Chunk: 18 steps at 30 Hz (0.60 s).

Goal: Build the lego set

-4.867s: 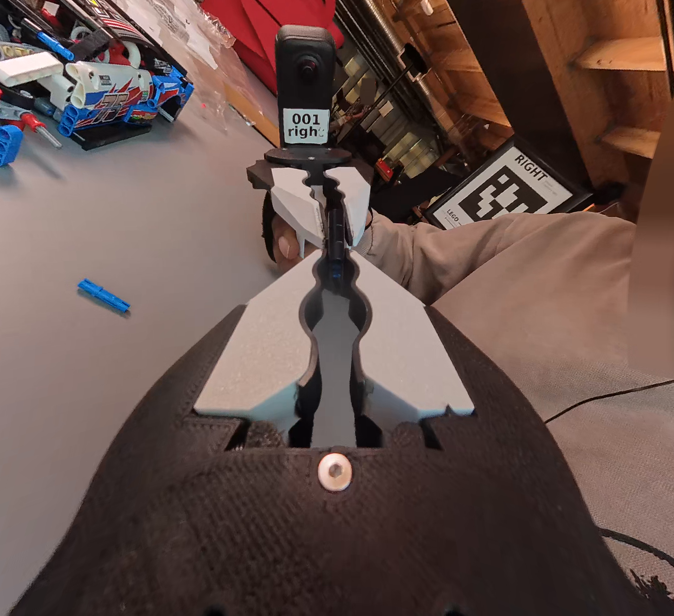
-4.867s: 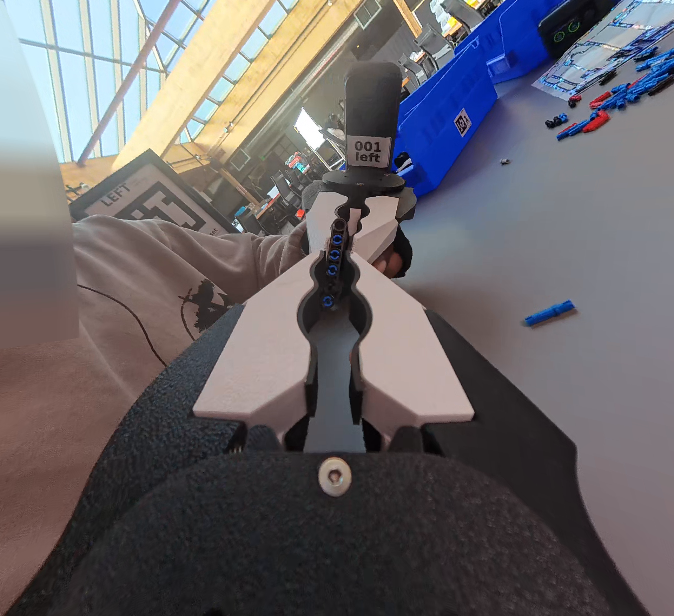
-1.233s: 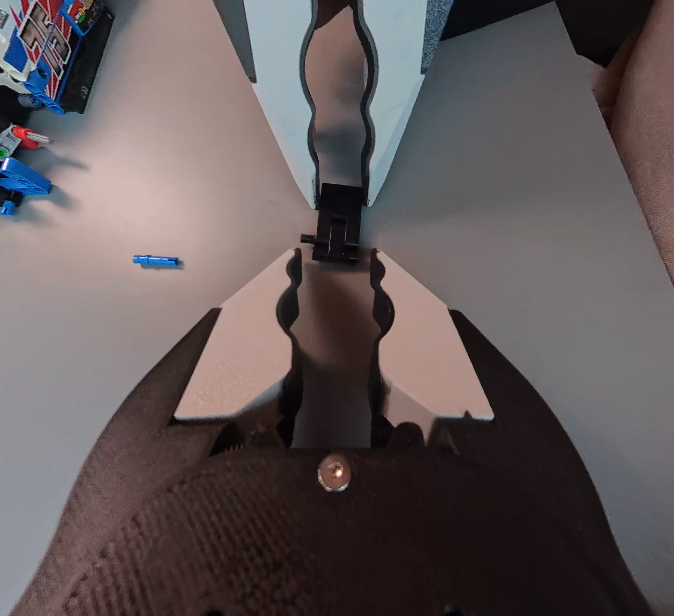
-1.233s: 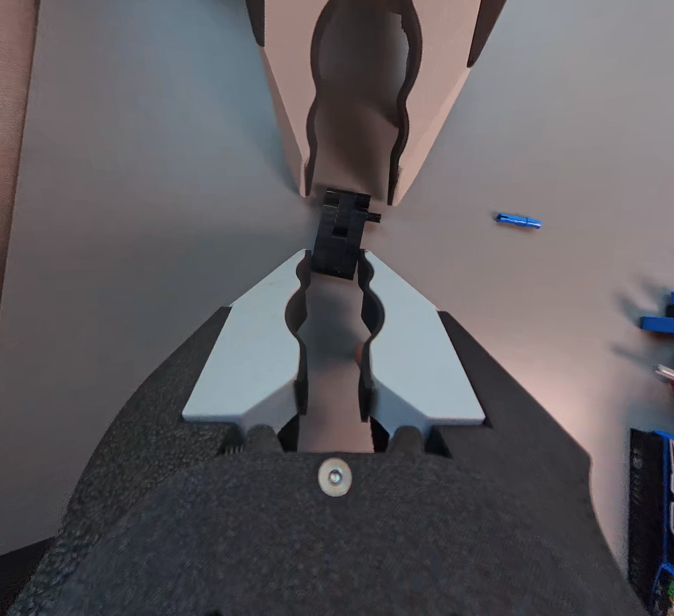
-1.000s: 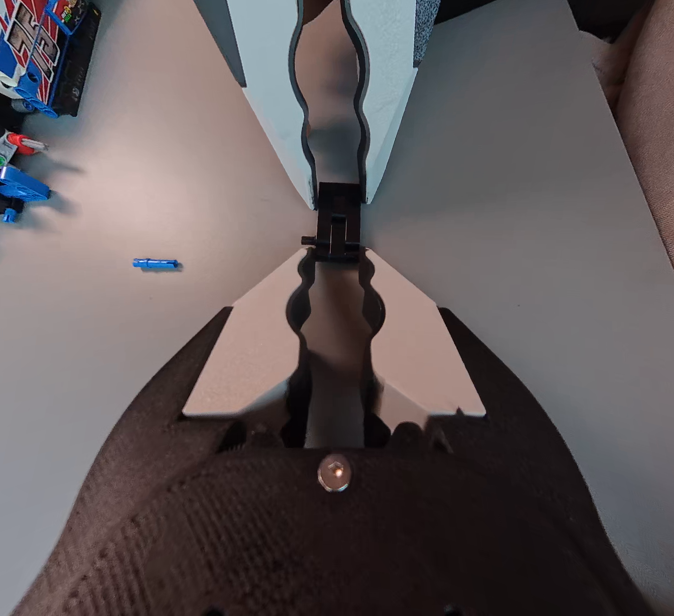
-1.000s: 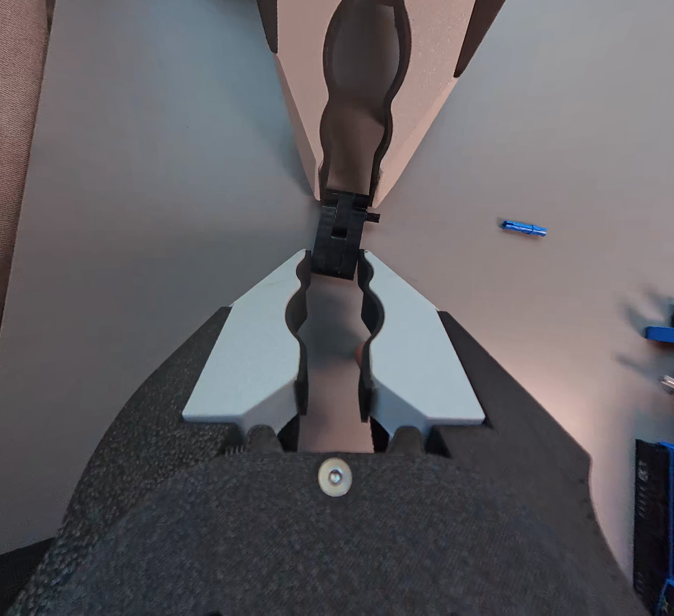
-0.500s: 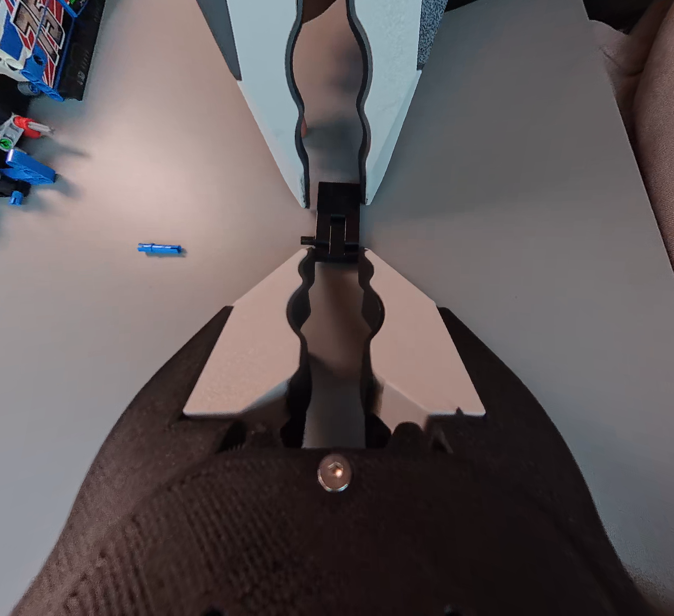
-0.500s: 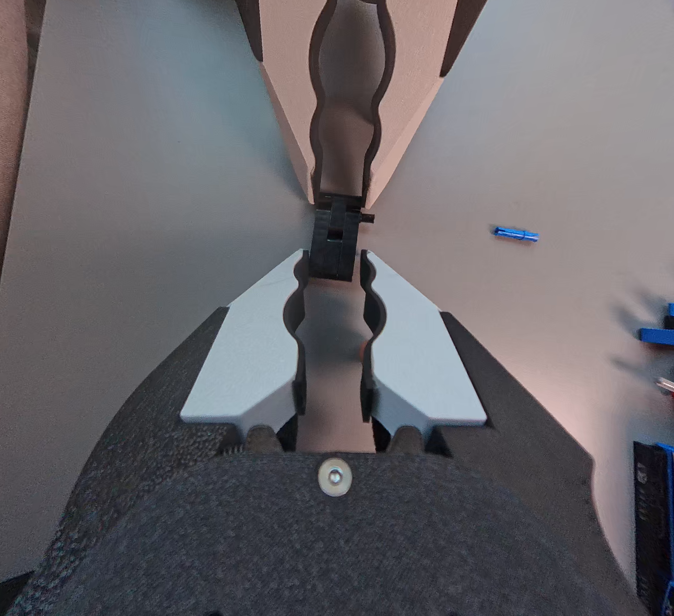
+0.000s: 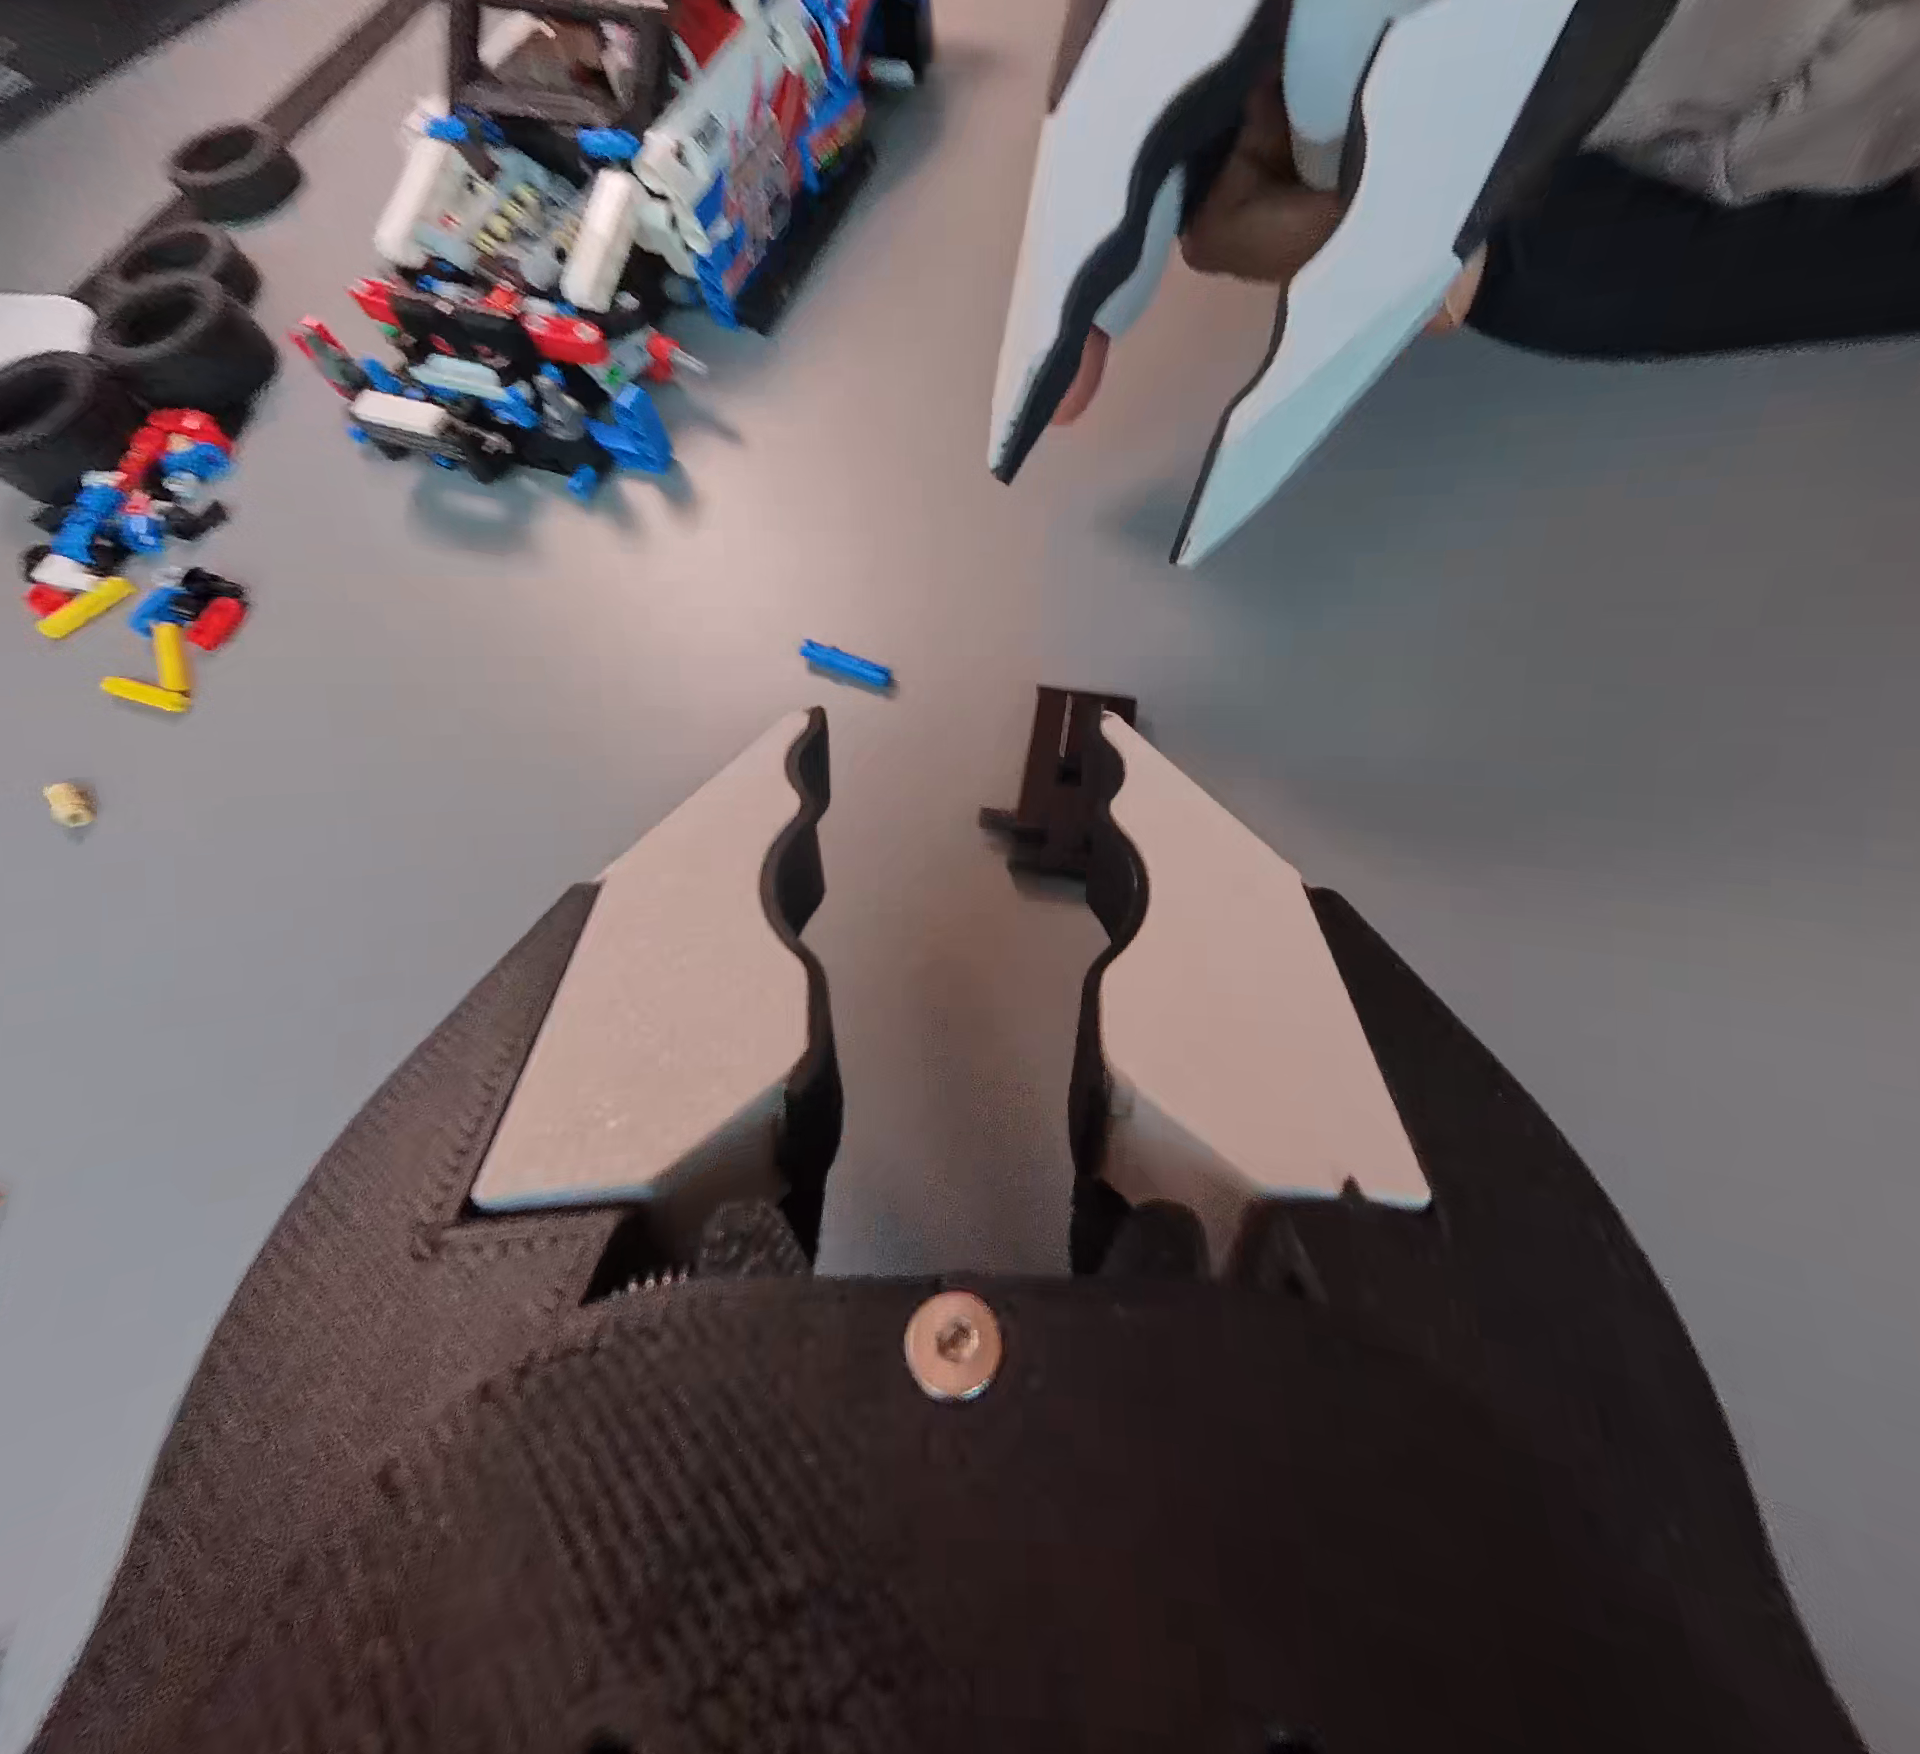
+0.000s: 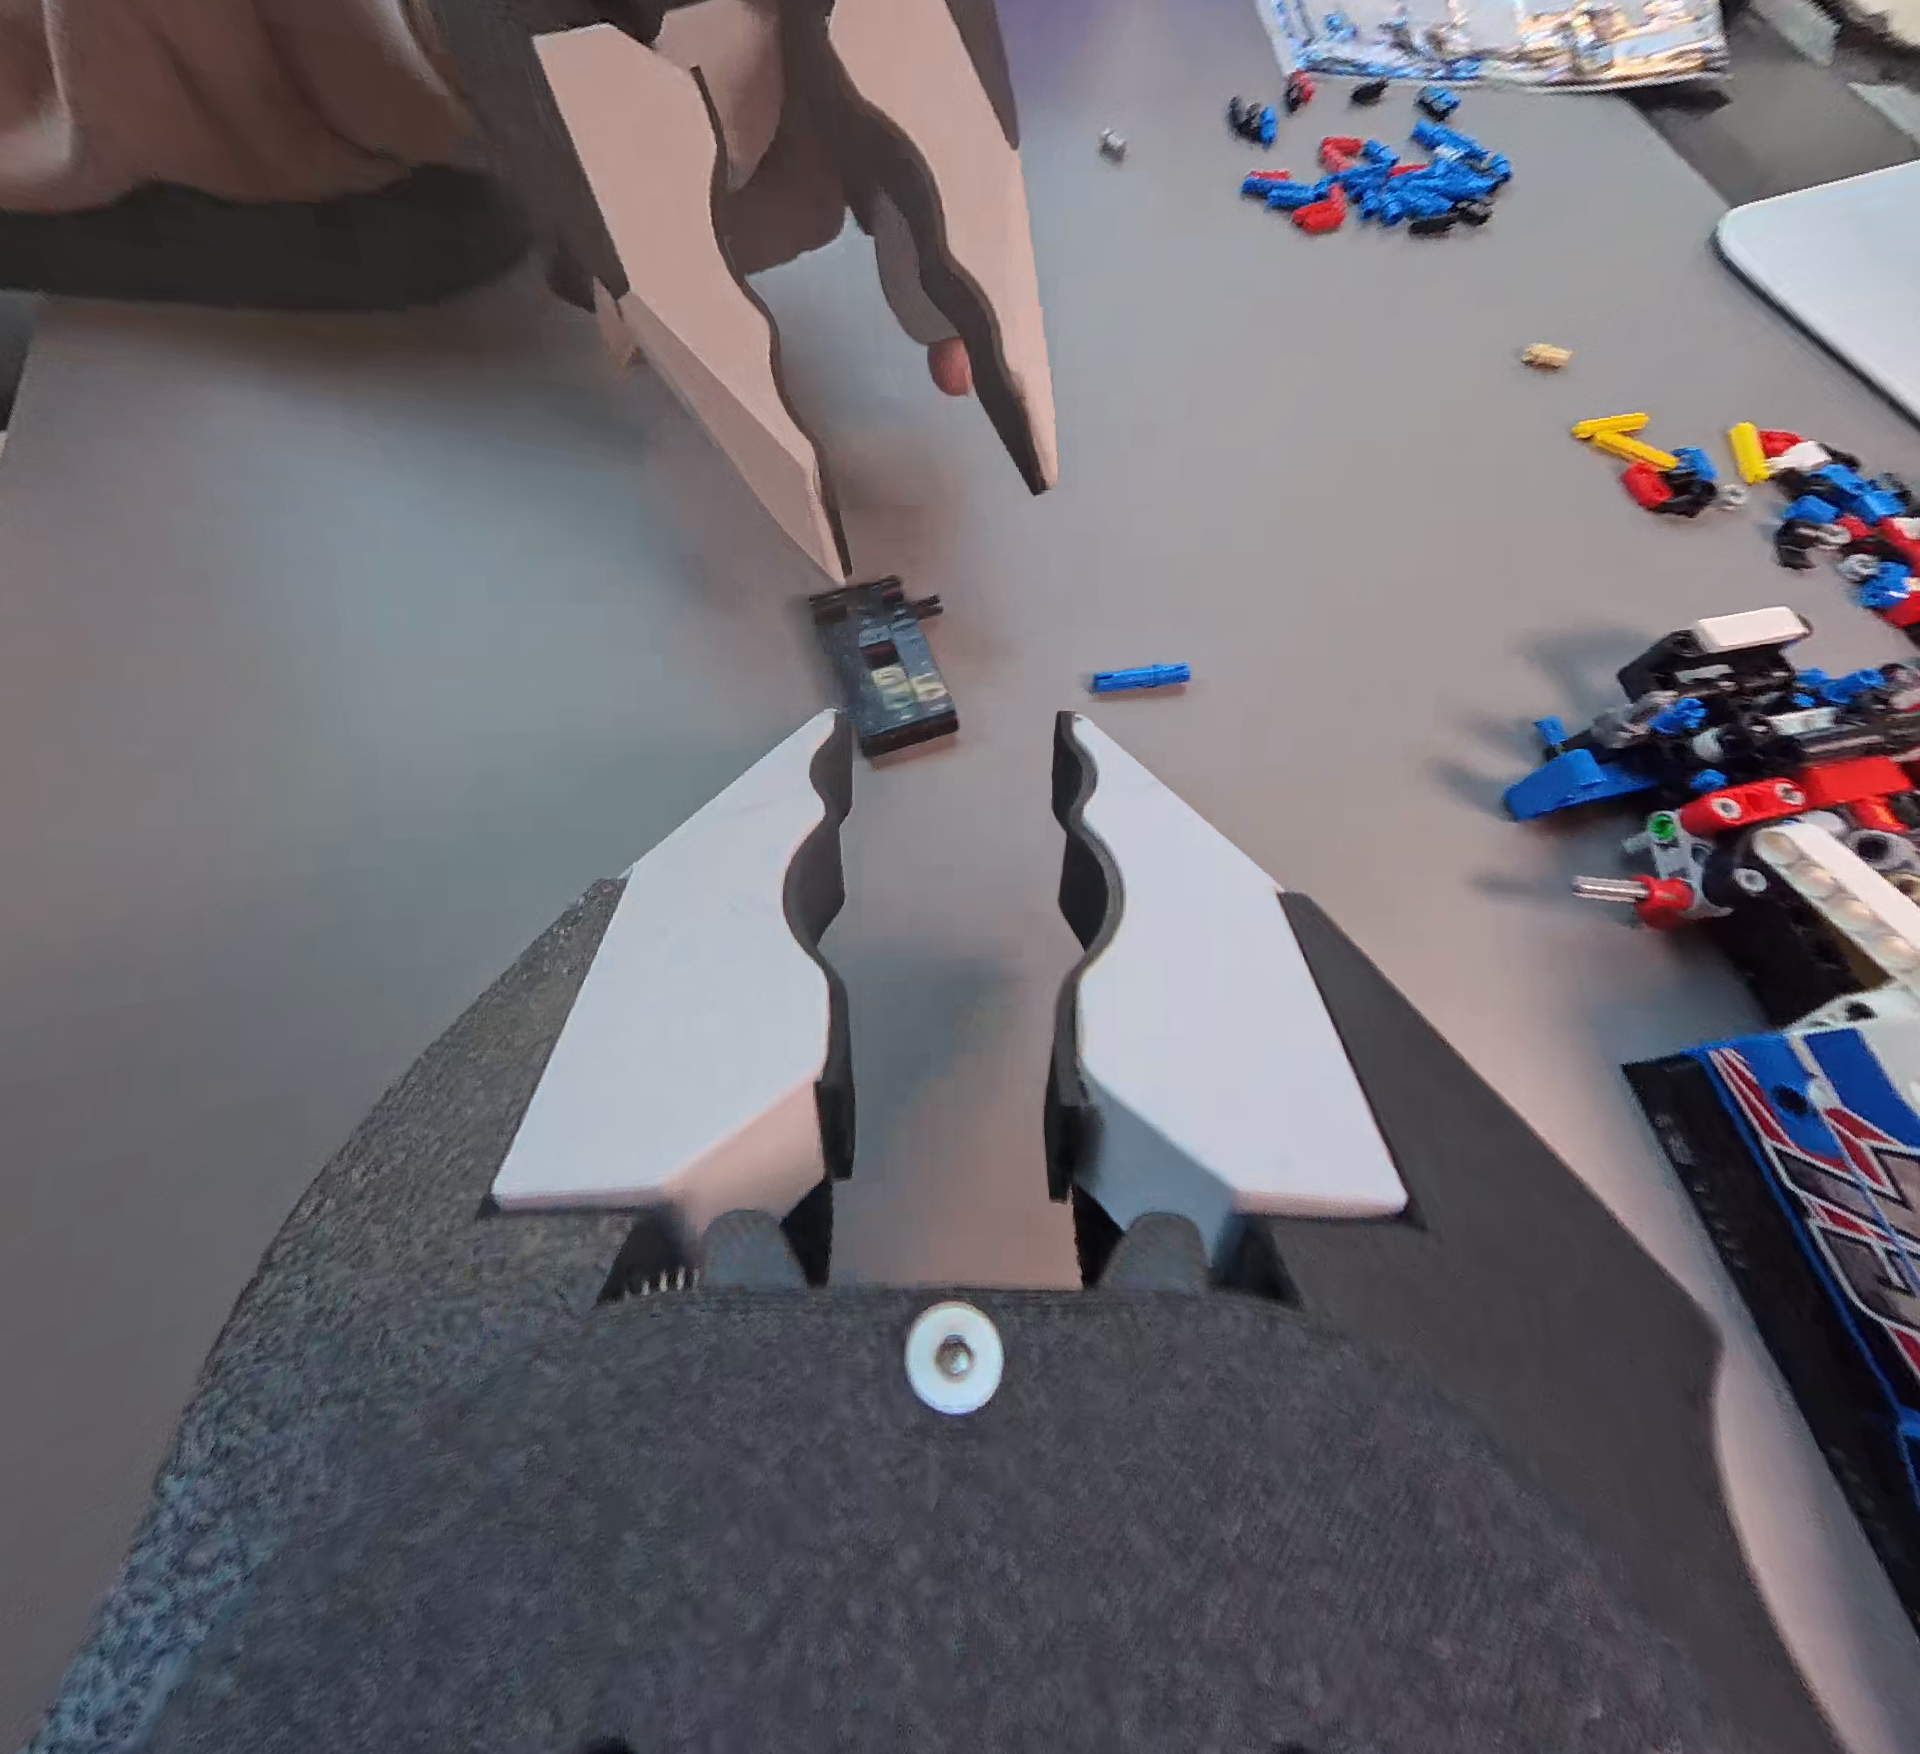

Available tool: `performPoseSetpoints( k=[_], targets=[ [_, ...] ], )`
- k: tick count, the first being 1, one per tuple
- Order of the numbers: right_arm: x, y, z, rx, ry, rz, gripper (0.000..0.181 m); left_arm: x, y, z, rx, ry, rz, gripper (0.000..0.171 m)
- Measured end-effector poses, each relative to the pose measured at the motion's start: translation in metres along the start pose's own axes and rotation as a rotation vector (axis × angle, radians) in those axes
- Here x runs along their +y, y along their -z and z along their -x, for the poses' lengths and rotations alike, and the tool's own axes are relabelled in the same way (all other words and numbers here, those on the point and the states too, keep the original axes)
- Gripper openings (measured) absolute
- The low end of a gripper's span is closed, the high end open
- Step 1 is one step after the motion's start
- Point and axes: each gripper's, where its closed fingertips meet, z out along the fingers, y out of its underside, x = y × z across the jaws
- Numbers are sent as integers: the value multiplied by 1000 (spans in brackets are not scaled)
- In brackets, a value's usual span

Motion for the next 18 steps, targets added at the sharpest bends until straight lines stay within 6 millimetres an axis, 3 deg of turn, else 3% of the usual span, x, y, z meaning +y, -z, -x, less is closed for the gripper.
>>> performPoseSetpoints(
  k=[5,8,10,11,16,18],
  targets=[
    [-31,26,-44,212,-43,-196,33,-31,31,50,-269,81,-252,42],
    [-46,48,-85,362,-106,-305,32,-42,56,73,-402,119,-374,35],
    [-53,67,-112,440,-141,-363,0,-49,76,86,-493,137,-463,25],
    [-57,77,-125,477,-144,-394,0,-51,85,91,-529,149,-500,21],
    [-87,114,-215,653,-159,-442,0,-47,103,107,-598,230,-581,13],
    [-105,115,-259,702,-149,-435,16,-45,104,111,-600,255,-584,6]
  ],
)
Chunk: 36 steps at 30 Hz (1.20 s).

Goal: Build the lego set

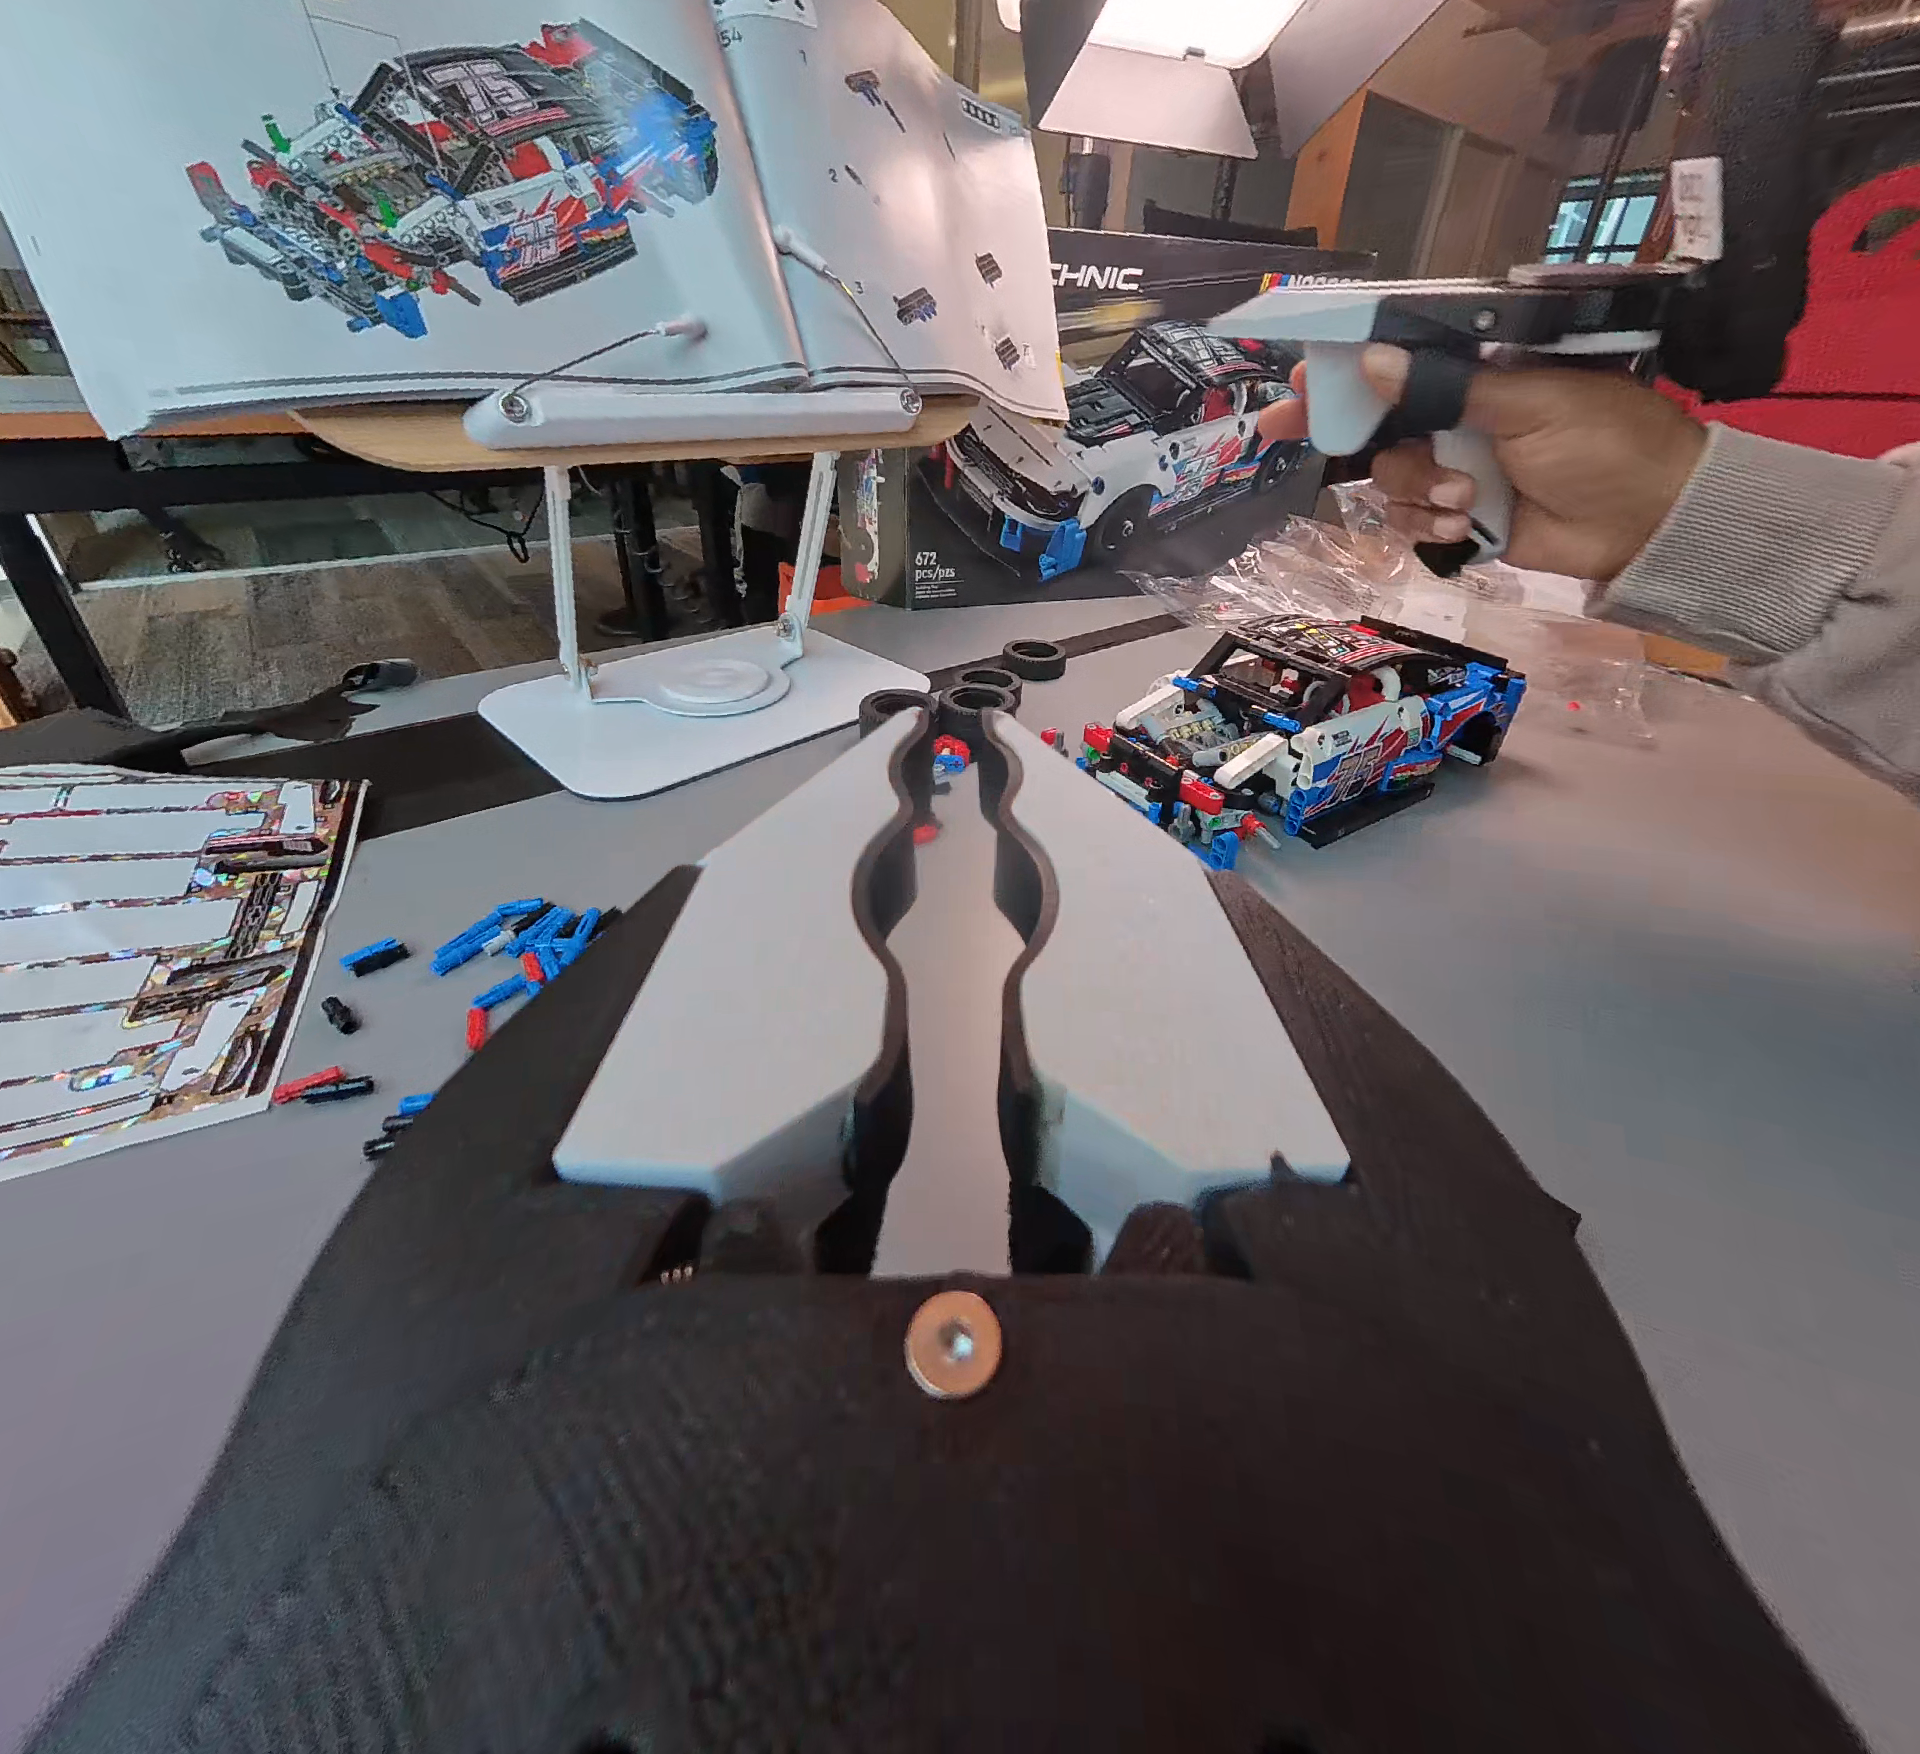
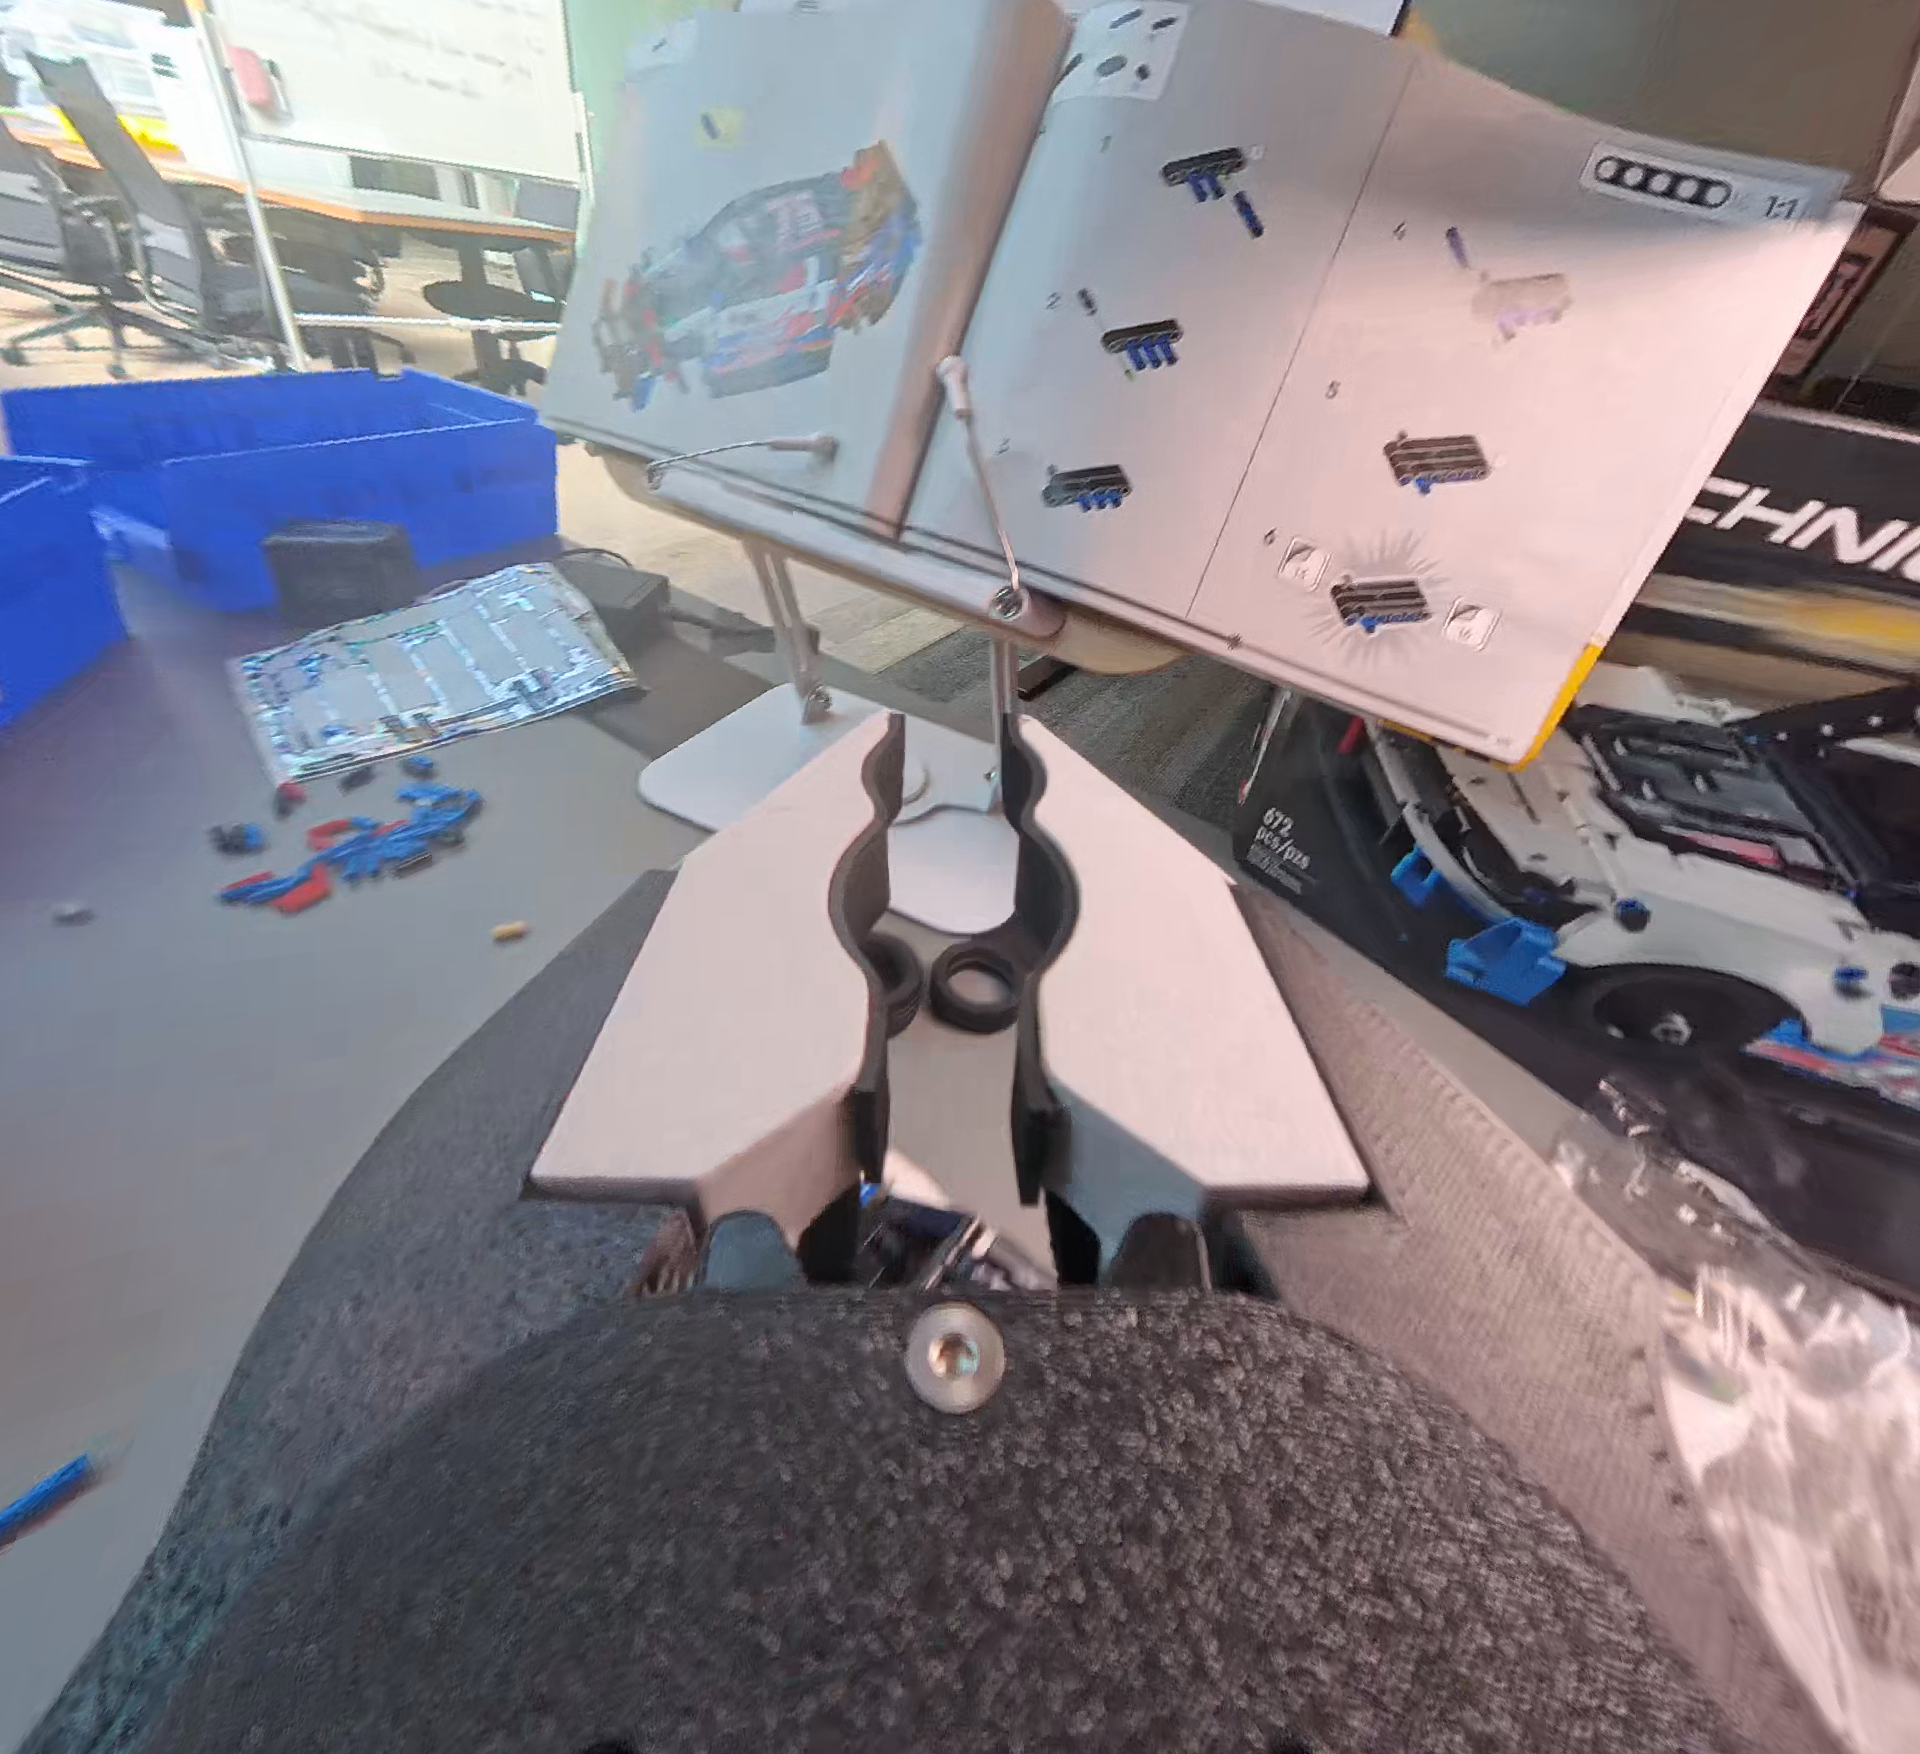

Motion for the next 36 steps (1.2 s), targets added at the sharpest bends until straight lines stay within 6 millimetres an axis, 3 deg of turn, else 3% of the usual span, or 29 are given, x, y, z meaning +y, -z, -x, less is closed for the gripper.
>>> performPoseSetpoints(
  k=[2,6,8,10,13,19,25,28,31,36],
  targets=[
    [-10,-42,-14,15,49,25,23,1,0,5,-28,17,-2,2],
    [-12,-131,-11,29,247,93,25,8,-2,4,-25,37,17,4],
    [-12,-161,-4,47,313,107,25,14,-4,-3,14,37,49,9],
    [-11,-176,-2,100,368,120,19,19,-6,-10,51,29,73,22],
    [-8,-179,-7,183,396,125,0,18,-6,-17,74,-11,74,26],
    [-4,-175,-11,157,382,160,0,27,-8,-22,57,-132,120,22],
    [-4,-175,-10,149,233,117,0,35,-8,-15,28,-145,144,22],
    [-4,-175,-8,193,319,107,0,38,-9,-11,24,-128,152,21],
    [-4,-175,-6,244,555,123,0,42,-11,-9,23,-109,164,21],
    [-3,-174,-6,199,637,151,0,49,-13,-6,19,-96,186,21]
  ],
)
